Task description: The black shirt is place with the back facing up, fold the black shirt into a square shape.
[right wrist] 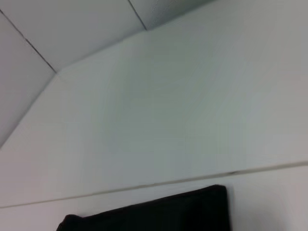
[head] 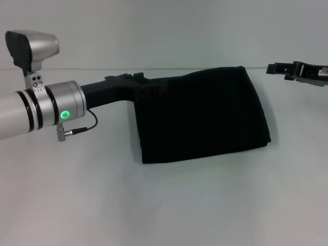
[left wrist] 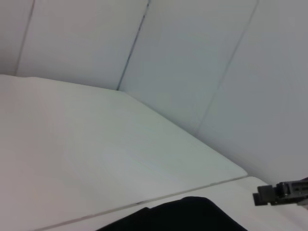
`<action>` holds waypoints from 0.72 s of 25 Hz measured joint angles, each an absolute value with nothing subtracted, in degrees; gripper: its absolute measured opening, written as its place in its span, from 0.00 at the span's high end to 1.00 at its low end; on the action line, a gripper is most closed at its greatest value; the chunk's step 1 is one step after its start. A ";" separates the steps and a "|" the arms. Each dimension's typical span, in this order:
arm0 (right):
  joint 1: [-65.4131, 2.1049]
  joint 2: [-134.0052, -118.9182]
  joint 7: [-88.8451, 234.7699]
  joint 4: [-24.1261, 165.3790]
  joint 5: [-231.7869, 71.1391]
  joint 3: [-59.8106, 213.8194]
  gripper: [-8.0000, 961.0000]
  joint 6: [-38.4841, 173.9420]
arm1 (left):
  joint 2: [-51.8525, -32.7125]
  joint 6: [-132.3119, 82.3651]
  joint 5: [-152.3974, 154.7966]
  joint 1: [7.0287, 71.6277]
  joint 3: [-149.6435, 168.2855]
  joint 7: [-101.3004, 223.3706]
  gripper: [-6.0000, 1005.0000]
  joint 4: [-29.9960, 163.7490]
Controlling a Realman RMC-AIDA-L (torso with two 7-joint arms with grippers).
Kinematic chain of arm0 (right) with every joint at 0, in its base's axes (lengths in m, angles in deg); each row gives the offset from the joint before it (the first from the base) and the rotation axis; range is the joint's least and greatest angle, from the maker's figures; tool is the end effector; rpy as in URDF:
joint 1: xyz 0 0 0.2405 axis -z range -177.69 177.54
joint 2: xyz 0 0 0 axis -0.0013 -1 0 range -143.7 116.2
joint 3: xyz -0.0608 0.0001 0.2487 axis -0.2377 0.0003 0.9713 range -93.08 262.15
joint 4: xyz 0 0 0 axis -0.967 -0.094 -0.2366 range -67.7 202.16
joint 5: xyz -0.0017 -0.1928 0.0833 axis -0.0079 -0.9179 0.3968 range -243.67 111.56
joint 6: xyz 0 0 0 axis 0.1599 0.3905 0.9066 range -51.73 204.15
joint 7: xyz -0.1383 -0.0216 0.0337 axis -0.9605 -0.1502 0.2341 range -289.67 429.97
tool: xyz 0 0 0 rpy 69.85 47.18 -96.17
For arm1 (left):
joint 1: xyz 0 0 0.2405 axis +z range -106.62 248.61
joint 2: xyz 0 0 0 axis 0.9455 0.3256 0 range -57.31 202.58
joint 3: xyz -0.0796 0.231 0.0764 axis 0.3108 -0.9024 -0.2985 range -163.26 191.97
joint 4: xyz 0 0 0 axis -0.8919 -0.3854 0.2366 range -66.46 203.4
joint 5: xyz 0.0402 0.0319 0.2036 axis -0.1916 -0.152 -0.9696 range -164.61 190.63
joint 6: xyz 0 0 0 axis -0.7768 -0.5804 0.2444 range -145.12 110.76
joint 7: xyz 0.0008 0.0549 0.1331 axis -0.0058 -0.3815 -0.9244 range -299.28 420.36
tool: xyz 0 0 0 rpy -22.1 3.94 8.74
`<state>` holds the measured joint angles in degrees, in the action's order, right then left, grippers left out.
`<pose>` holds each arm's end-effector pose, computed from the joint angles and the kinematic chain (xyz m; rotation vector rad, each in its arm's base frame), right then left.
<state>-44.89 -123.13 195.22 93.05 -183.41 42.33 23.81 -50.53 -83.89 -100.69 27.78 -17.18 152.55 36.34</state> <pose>0.2724 0.4546 0.0524 -1.9977 1.4308 0.5566 -0.2136 0.4119 -0.0225 -2.3851 -0.9364 -0.7880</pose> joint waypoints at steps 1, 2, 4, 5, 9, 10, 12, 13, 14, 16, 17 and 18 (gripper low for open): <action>-45.77 -122.97 197.89 93.05 -185.21 42.28 0.38 23.44 | -50.54 -83.41 -100.69 27.70 -17.16 152.47 0.13 36.39; -46.63 -122.87 200.21 93.04 -186.97 42.25 0.34 22.92 | -50.55 -83.25 -100.69 27.68 -17.19 152.34 0.13 36.43; -48.05 -122.83 203.50 93.07 -189.59 42.13 0.30 21.65 | -50.51 -83.10 -100.70 27.65 -17.19 151.82 0.13 36.52; -48.73 -122.88 204.66 93.20 -190.66 41.95 0.28 21.02 | -50.44 -83.09 -100.70 27.66 -17.20 151.62 0.13 36.54; -50.93 -123.67 206.65 93.31 -192.41 40.93 0.25 21.88 | -50.23 -83.07 -100.69 28.02 -17.20 151.17 0.13 36.47; -51.32 -123.95 206.70 93.22 -192.47 40.87 0.25 22.68 | -50.16 -83.07 -100.70 28.11 -17.20 151.13 0.13 36.47; -52.15 -124.89 206.52 92.95 -192.62 40.75 0.25 24.91 | -50.09 -83.08 -100.70 28.20 -17.20 151.09 0.13 36.55; -52.49 -125.25 206.40 92.73 -192.72 40.65 0.25 26.05 | -50.04 -83.06 -100.70 28.33 -17.20 151.06 0.13 36.56; -52.95 -125.63 206.29 92.18 -192.86 40.38 0.25 27.54 | -50.03 -83.06 -100.70 28.50 -17.20 151.04 0.13 36.56; -53.77 -126.07 206.19 91.07 -192.92 39.85 0.25 29.87 | -49.96 -83.12 -100.70 28.99 -16.95 151.04 0.13 36.38; -54.14 -126.29 206.16 90.34 -192.92 39.55 0.25 30.93 | -49.93 -83.21 -100.70 29.16 -16.84 151.05 0.13 36.35; -54.43 -126.48 206.11 89.77 -192.93 39.28 0.25 31.82 | -49.91 -83.29 -100.70 29.31 -16.80 151.06 0.13 36.34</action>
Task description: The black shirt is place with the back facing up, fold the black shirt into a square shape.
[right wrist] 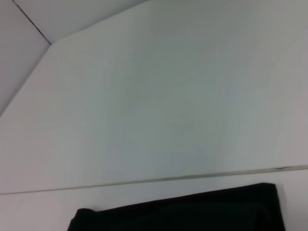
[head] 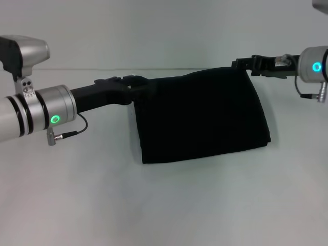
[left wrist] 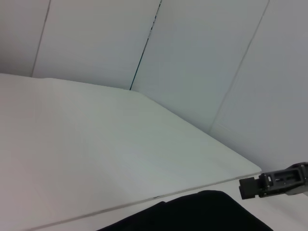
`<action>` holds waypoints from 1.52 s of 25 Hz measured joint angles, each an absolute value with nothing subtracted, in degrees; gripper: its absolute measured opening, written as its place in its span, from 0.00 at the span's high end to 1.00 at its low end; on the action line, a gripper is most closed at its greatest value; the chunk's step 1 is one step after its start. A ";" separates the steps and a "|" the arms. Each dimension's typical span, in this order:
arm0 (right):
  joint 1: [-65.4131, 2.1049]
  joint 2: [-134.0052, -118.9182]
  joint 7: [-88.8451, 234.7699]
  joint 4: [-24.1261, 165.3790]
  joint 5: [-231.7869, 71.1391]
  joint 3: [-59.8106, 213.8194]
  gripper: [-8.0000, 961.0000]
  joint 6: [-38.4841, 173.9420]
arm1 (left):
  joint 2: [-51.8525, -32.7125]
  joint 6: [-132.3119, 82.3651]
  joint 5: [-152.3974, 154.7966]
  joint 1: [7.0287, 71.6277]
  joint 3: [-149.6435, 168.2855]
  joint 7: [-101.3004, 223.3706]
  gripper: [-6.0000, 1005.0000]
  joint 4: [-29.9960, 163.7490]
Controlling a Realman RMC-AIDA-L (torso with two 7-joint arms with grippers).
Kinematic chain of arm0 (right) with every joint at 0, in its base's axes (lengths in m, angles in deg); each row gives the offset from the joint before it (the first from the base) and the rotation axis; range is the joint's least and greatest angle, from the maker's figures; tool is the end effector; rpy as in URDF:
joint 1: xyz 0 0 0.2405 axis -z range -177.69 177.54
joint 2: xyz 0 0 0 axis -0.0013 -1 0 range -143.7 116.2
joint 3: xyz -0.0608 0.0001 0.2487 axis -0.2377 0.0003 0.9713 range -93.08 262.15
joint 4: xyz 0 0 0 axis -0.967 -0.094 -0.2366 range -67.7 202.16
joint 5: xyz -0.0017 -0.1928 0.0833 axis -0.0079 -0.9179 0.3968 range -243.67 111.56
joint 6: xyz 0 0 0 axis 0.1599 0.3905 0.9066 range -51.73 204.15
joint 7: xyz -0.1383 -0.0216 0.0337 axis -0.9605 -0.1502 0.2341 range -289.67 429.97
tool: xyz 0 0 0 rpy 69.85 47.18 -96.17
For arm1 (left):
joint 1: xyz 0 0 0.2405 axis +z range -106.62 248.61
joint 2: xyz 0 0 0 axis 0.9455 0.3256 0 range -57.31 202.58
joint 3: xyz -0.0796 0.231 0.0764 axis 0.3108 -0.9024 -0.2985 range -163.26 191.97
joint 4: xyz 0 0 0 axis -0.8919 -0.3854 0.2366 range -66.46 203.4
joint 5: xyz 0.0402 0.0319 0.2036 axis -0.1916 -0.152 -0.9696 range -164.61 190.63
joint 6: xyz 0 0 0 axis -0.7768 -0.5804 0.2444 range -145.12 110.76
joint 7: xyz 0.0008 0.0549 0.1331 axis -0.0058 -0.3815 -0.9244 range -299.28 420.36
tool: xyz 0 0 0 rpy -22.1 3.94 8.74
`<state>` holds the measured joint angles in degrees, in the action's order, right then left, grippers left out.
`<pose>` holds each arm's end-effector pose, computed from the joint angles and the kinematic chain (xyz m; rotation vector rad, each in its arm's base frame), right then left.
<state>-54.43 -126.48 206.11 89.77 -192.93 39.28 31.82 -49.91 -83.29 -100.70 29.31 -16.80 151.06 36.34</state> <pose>0.2196 0.4816 0.0098 -2.0172 1.4457 0.4419 -0.2282 0.4091 -0.0165 -2.3551 -0.9308 -0.7578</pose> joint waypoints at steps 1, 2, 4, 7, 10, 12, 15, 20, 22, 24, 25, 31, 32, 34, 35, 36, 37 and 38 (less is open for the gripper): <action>-54.66 -126.73 205.99 89.28 -192.94 38.93 0.25 32.78 | -49.88 -83.34 -100.70 29.46 -16.74 151.08 0.13 36.31; -54.81 -127.00 205.79 88.93 -192.94 38.47 0.25 33.78 | -49.87 -83.35 -100.71 29.53 -16.73 151.09 0.13 36.29; -54.92 -127.57 205.41 88.61 -192.96 37.57 0.25 35.76 | -49.86 -83.35 -100.71 29.62 -16.69 151.14 0.13 36.28; -54.95 -128.38 204.95 88.55 -192.99 36.39 0.25 38.28 | -49.86 -83.35 -100.72 29.63 -16.71 151.22 0.13 36.25; -54.79 -128.71 204.82 88.27 -193.02 35.84 0.25 39.65 | -49.88 -83.44 -100.72 29.63 -16.72 151.27 0.13 36.23; -54.71 -128.84 204.28 87.57 -193.03 35.77 0.25 40.50 | -49.88 -83.48 -100.72 29.62 -16.72 151.37 0.13 36.22; -54.70 -129.08 203.08 86.60 -193.01 35.69 0.25 41.45 | -49.89 -83.33 -100.72 29.61 -16.71 151.47 0.13 36.21; -54.60 -129.55 202.57 85.39 -193.02 33.76 0.25 43.84 | -49.89 -83.48 -100.69 29.60 -16.67 151.63 0.13 36.34; -54.48 -129.56 202.65 84.91 -193.05 32.57 0.25 45.31 | -49.89 -83.53 -100.68 29.60 -16.67 151.69 0.13 36.32; -54.33 -129.56 202.89 84.56 -193.10 31.43 0.25 46.69 | -49.89 -83.52 -100.67 29.60 -16.67 151.83 0.13 36.24; -54.30 -129.56 202.95 84.44 -193.11 31.13 0.25 47.21 | -49.89 -83.48 -100.66 29.60 -16.67 151.95 0.13 36.23; -53.60 -128.97 203.17 84.08 -193.95 30.69 0.25 48.95 | -49.89 -82.89 -100.63 29.59 -16.67 152.48 0.13 36.72; -53.35 -128.88 203.20 84.06 -194.07 30.68 0.25 49.26 | -49.89 -82.81 -100.63 29.59 -16.67 152.57 0.13 36.85; -52.66 -128.74 203.20 84.35 -194.08 30.74 0.25 49.78 | -49.87 -82.51 -100.63 29.39 -16.67 153.20 0.13 37.28; -52.12 -128.68 203.20 84.77 -194.04 30.86 0.25 50.13 | -49.84 -82.35 -100.62 29.32 -16.67 153.48 0.13 37.38; -51.41 -128.67 203.20 85.57 -193.94 30.98 0.25 50.53 | -49.81 -82.03 -100.62 29.23 -16.67 154.02 0.13 37.53; -51.41 -128.67 203.20 85.57 -193.94 30.98 0.25 50.53 | -49.80 -81.65 -100.63 29.13 -16.67 154.60 0.13 37.63; -49.44 -128.79 203.15 88.52 -193.56 31.11 0.25 50.79 | -49.81 -81.30 -100.63 29.05 -16.67 155.23 0.13 37.66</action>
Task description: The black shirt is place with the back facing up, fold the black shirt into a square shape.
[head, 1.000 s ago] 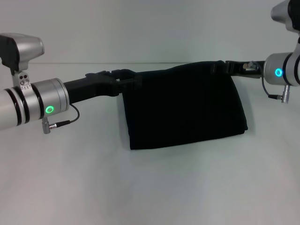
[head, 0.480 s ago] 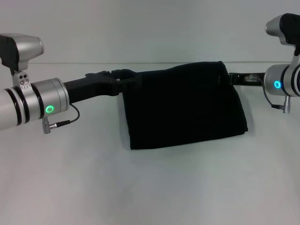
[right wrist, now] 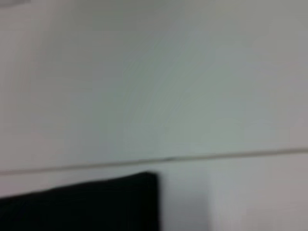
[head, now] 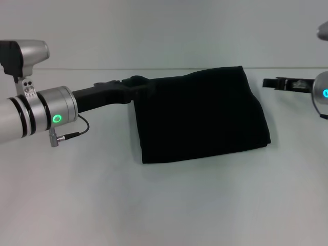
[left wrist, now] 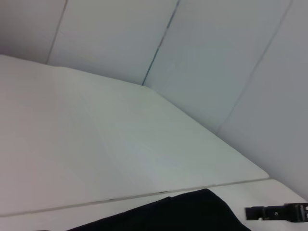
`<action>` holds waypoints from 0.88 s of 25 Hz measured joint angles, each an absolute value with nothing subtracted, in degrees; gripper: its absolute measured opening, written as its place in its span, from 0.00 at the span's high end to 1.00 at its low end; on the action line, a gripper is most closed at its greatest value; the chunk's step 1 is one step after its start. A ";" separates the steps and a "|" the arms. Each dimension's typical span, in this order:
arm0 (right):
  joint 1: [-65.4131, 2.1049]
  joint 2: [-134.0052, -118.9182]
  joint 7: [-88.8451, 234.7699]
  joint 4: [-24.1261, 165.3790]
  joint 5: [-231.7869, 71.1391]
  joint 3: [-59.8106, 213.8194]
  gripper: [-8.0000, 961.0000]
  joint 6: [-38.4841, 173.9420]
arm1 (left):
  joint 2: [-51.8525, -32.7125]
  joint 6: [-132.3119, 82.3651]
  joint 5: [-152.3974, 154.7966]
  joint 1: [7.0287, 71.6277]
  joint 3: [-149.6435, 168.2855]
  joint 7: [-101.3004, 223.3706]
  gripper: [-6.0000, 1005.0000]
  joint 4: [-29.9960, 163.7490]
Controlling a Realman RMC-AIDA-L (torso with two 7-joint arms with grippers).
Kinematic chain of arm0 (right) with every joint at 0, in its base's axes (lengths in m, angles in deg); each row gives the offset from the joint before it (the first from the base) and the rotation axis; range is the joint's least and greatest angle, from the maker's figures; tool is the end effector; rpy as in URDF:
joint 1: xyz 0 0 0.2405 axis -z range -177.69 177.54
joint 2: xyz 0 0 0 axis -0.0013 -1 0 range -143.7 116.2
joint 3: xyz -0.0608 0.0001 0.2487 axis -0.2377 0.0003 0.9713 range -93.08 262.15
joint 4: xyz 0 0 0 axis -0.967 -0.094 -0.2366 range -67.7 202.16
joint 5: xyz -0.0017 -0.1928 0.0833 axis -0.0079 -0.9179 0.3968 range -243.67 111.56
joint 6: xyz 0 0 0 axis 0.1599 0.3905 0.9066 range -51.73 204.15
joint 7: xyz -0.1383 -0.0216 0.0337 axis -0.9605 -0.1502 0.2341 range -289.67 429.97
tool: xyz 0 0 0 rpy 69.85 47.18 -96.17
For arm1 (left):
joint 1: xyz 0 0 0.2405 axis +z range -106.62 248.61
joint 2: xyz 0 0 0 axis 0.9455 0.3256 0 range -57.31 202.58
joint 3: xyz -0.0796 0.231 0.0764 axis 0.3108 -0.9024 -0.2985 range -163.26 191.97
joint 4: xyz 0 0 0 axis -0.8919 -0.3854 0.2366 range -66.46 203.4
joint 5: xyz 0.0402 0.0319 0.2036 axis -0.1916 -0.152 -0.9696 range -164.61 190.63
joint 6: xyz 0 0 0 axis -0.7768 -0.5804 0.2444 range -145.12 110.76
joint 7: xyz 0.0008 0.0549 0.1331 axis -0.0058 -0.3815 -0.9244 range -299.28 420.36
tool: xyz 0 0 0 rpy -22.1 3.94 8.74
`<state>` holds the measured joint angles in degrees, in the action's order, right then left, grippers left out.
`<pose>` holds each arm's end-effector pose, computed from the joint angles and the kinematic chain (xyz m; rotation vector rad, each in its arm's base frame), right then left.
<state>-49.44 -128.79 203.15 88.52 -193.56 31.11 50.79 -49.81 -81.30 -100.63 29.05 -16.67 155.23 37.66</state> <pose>0.2737 0.4728 0.0043 -1.8290 1.2682 0.2671 -0.2318 0.4110 -0.0196 -2.3071 -1.0470 -0.7717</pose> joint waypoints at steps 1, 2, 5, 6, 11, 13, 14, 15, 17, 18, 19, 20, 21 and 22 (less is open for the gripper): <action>-48.57 -128.93 203.02 90.08 -193.30 31.15 0.25 50.44 | -49.86 -80.98 -100.62 28.96 -16.66 155.90 0.13 37.67; -47.35 -129.12 202.82 92.45 -192.81 31.20 0.25 49.67 | -49.98 -80.51 -100.62 28.70 -16.67 156.90 0.13 37.74; -44.73 -129.21 202.42 97.75 -191.15 31.27 0.25 46.03 | -50.11 -78.24 -100.62 27.60 -16.80 160.37 0.13 38.80; -44.02 -129.02 202.16 99.28 -190.37 31.30 0.25 44.36 | -50.04 -77.18 -100.62 27.07 -16.93 161.89 0.13 39.50; -42.34 -127.26 197.52 103.69 -186.16 32.67 0.25 34.49 | -49.28 -71.31 -100.90 24.82 -17.12 170.66 0.13 43.23; -42.46 -126.24 195.38 104.26 -185.49 34.08 0.25 30.61 | -49.26 -68.89 -101.03 24.08 -17.17 174.24 0.13 44.60; -42.69 -125.75 194.48 104.30 -185.40 34.64 0.25 28.84 | -49.26 -67.73 -101.04 23.75 -17.19 175.94 0.13 45.24; -42.89 -125.36 193.67 104.36 -185.36 35.08 0.25 27.45 | -49.26 -66.47 -101.04 23.42 -17.20 177.96 0.13 45.99; -43.31 -124.71 191.64 104.87 -185.31 35.90 0.25 24.34 | -49.26 -64.96 -101.03 23.10 -17.19 180.99 0.13 47.26; -43.47 -124.61 190.62 105.21 -185.30 36.16 0.25 23.19 | -49.27 -64.63 -100.99 23.01 -17.20 182.02 0.13 47.80; -43.61 -124.59 189.74 105.62 -185.28 36.46 0.25 22.28 | -49.30 -64.60 -100.87 23.00 -17.20 182.48 0.13 48.14; -43.74 -124.62 188.76 106.07 -185.26 36.70 0.25 21.48 | -49.39 -64.58 -100.78 22.98 -17.18 182.83 0.13 48.46; -43.85 -124.68 187.89 106.43 -185.24 36.89 0.25 20.80 | -49.52 -64.53 -100.76 22.98 -17.12 183.09 0.12 48.79; -44.02 -124.81 187.15 106.63 -185.24 36.98 0.25 20.21 | -49.73 -64.41 -100.75 23.04 -17.05 183.27 0.13 49.05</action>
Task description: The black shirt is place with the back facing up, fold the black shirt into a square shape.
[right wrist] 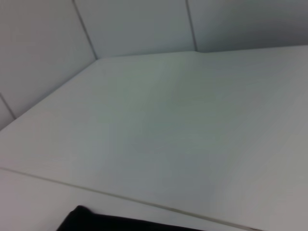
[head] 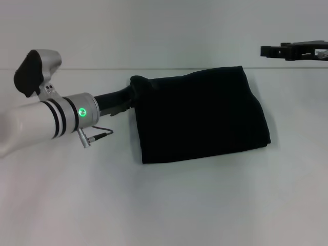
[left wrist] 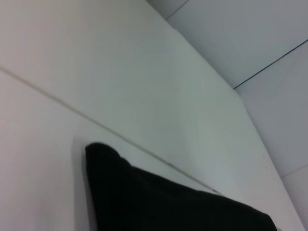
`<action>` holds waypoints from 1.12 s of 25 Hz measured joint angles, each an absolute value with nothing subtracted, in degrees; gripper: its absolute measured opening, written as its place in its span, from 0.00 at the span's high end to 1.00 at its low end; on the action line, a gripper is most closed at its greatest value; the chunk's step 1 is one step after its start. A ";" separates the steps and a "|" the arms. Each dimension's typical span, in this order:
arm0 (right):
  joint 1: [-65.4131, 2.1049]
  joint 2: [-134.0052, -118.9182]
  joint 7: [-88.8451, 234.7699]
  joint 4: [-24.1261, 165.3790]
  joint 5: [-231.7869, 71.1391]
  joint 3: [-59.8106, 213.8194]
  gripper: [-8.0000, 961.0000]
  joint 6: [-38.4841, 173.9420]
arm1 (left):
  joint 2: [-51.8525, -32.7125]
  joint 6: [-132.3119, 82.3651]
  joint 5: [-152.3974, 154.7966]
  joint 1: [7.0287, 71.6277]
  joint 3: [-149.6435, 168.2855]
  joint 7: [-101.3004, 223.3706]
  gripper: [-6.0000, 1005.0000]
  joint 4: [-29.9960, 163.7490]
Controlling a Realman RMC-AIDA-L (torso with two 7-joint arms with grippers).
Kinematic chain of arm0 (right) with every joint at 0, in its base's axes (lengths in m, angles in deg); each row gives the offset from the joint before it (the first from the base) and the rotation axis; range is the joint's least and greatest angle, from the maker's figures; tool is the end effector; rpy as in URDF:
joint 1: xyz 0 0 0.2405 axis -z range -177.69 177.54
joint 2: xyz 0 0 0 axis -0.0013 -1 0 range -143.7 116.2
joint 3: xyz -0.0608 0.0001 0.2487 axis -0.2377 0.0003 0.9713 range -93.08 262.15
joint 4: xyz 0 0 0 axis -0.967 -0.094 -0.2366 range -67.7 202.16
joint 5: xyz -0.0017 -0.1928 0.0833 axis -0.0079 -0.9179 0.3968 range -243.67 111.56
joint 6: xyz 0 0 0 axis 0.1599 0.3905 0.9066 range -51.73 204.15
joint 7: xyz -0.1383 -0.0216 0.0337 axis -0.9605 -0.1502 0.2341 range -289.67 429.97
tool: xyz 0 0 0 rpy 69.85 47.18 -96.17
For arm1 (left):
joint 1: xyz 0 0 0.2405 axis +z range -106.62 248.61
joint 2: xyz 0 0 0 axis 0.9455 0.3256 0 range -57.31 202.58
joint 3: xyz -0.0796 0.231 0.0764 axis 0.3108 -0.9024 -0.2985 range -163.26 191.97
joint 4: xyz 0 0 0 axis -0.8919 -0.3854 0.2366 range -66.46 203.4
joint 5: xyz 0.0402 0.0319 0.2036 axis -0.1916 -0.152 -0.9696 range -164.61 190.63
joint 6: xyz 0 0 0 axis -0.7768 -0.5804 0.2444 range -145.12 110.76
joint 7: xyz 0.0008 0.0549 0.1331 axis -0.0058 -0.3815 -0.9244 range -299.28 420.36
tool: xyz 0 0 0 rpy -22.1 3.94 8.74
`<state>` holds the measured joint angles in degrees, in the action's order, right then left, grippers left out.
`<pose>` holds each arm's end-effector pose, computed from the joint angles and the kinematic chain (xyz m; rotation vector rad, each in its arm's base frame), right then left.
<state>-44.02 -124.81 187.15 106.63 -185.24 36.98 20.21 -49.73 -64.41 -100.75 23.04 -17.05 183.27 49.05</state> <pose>0.2320 0.4641 0.0706 -2.2011 1.0062 0.4433 -0.2326 0.4295 -0.0572 -1.9027 -1.7296 -0.8139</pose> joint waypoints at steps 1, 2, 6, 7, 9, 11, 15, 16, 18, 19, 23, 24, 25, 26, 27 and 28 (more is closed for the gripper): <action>-44.17 -124.92 186.50 106.72 -185.24 37.00 0.25 19.62 | -49.98 -64.25 -100.74 23.14 -16.98 183.32 0.13 49.22; -44.32 -125.03 185.66 106.77 -185.23 36.99 0.25 19.02 | -50.19 -64.06 -100.73 23.20 -16.97 183.34 0.13 49.25; -44.85 -125.42 183.10 106.64 -185.23 36.72 0.25 16.82 | -51.06 -62.43 -100.85 23.36 -17.13 183.27 0.13 49.36; -45.01 -125.53 182.33 106.63 -185.23 36.77 0.25 15.85 | -51.15 -62.13 -100.93 23.37 -17.15 183.07 0.13 49.39; -45.18 -125.61 181.28 106.84 -185.18 36.98 0.25 14.19 | -51.27 -61.33 -101.04 23.37 -17.18 182.05 0.13 49.41; -45.24 -125.66 180.77 107.08 -184.90 37.03 0.25 13.13 | -51.30 -60.95 -101.04 23.41 -17.19 181.19 0.13 49.37; -45.25 -125.67 179.50 107.13 -183.96 37.06 0.25 12.21 | -51.23 -59.82 -101.06 23.48 -17.26 178.92 0.13 49.09; -45.25 -125.66 179.33 107.13 -183.75 37.07 0.25 12.11 | -51.19 -58.86 -101.08 23.41 -17.32 177.96 0.13 49.11; -45.25 -125.67 179.24 107.11 -183.34 37.07 0.25 12.20 | -51.17 -57.46 -101.11 23.37 -17.45 176.98 0.13 49.23; -45.25 -125.68 179.23 107.06 -183.23 37.07 0.25 12.43 | -51.19 -56.83 -101.13 23.36 -17.74 176.74 0.13 49.28; -45.25 -125.86 179.28 106.86 -183.03 37.08 0.25 13.34 | -51.22 -56.16 -101.18 23.20 -20.12 176.93 0.13 49.41; -45.26 -126.04 179.32 106.86 -183.03 37.10 0.25 13.52 | -51.22 -56.16 -101.19 23.13 -20.63 177.05 0.13 49.42; -45.25 -126.21 179.33 106.93 -183.03 37.14 0.25 13.76 | -51.24 -56.19 -101.19 23.08 -20.94 177.12 0.13 49.44; -45.26 -126.35 179.33 107.01 -183.03 37.17 0.25 13.93 | -51.26 -56.26 -101.20 23.01 -21.08 177.13 0.13 49.49; -45.26 -126.42 179.33 107.07 -183.03 37.18 0.25 14.08 | -51.27 -56.34 -101.20 22.93 -21.23 177.13 0.13 49.59; -45.25 -126.46 179.32 107.14 -183.02 37.21 0.25 14.21 | -51.28 -56.44 -101.16 22.79 -21.44 177.13 0.13 49.71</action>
<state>-45.25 -126.46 179.32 107.14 -183.02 37.21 14.21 -51.28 -56.44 -101.16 22.79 -21.44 177.13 49.71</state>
